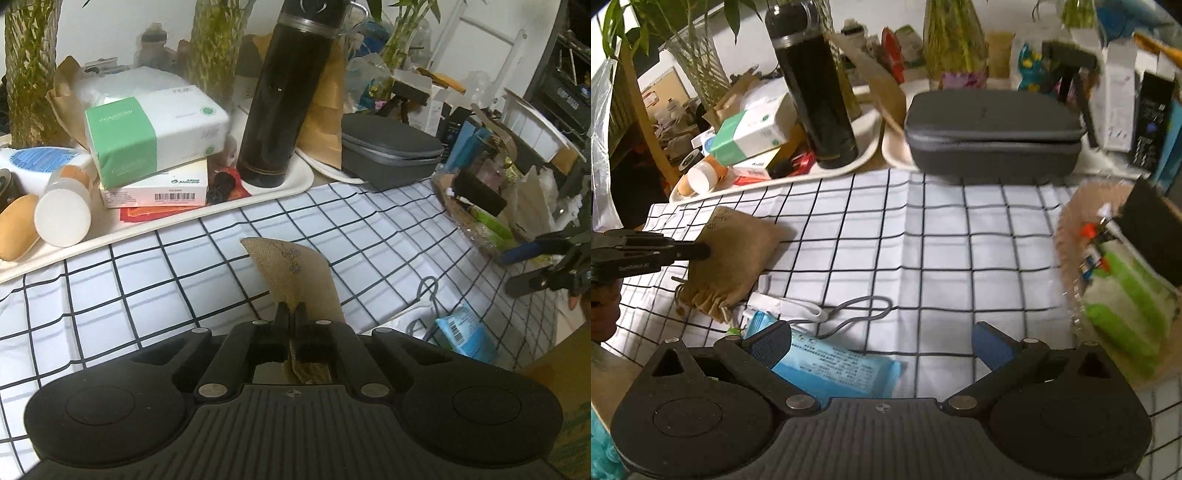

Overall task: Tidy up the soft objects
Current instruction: 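Grasp the blue wet-wipe packet with the right gripper and lift it while the left gripper holds the pouch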

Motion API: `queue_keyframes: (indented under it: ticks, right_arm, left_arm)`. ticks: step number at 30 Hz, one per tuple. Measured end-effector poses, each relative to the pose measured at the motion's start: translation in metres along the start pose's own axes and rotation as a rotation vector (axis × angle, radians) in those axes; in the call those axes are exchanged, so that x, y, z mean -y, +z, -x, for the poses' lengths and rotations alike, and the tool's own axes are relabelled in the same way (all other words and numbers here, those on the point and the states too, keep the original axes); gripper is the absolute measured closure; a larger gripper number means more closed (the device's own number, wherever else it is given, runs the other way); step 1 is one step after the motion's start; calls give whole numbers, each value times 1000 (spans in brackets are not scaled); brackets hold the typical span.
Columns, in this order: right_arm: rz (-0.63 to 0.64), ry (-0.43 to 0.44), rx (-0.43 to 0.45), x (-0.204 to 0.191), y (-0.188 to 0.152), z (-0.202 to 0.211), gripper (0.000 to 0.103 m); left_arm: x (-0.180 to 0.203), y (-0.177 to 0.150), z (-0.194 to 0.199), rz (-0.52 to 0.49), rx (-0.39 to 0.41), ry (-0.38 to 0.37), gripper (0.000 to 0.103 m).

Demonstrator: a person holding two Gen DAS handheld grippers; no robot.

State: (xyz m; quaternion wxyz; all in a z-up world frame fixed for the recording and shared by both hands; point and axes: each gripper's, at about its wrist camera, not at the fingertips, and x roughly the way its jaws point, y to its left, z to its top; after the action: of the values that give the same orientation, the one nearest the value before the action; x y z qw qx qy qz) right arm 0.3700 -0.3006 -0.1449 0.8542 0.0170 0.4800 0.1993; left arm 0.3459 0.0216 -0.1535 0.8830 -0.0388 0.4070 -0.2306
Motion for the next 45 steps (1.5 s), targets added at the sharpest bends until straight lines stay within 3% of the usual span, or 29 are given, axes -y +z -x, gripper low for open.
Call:
queue_keyframes:
  ticks: [7, 17, 21, 25, 30, 34, 38, 43, 44, 45]
  right_arm:
    - [-96, 118, -100, 6, 5, -25, 0]
    - [-156, 143, -169, 13, 3, -41, 7]
    - [-143, 191, -190, 7, 3, -46, 5]
    - [-112, 236, -297, -4, -3, -62, 0]
    - [25, 173, -336, -24, -8, -72, 1]
    - [10, 131, -284, -25, -4, -70, 18]
    - [-12, 118, -224, -19, 4, -63, 80]
    - [24, 57, -199, -11, 9, -62, 78]
    - [39, 65, -192, -10, 9, -62, 74]
    - [50, 79, -189, -8, 10, -61, 63]
  left_arm:
    - [2, 2, 4, -5, 24, 13, 100]
    - [0, 3, 6, 10, 29, 3, 100]
    - [-1, 4, 6, 11, 30, 5, 100]
    - [-2, 3, 5, 13, 24, 12, 100]
    - [-2, 3, 5, 17, 23, 15, 100]
    - [-2, 4, 5, 20, 27, 18, 100]
    - [-2, 3, 5, 20, 23, 23, 100]
    - [-3, 4, 6, 26, 29, 22, 100]
    - [-3, 4, 7, 27, 31, 20, 100]
    - [-3, 4, 8, 27, 33, 19, 100]
